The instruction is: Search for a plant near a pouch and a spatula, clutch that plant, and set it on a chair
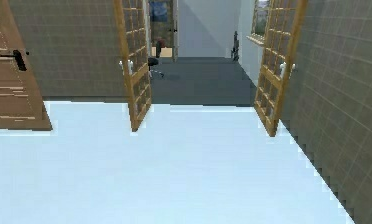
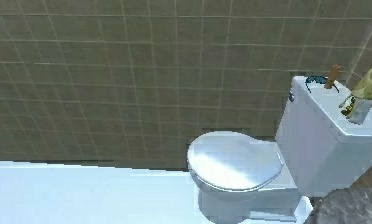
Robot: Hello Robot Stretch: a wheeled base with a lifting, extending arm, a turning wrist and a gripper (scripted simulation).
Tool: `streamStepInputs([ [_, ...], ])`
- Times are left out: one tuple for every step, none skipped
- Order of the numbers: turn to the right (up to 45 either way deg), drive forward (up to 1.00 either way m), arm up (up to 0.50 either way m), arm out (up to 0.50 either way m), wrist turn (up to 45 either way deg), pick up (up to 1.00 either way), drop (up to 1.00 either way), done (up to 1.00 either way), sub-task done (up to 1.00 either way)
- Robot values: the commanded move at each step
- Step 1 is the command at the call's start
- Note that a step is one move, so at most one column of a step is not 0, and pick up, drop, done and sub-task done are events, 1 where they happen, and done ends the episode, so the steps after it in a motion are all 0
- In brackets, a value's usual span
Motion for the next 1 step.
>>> streamStepInputs([
  [0.0, 0.15, 0.00, 0.00, 0.0, 0.00, 0.00, 0.00, 0.00],
])
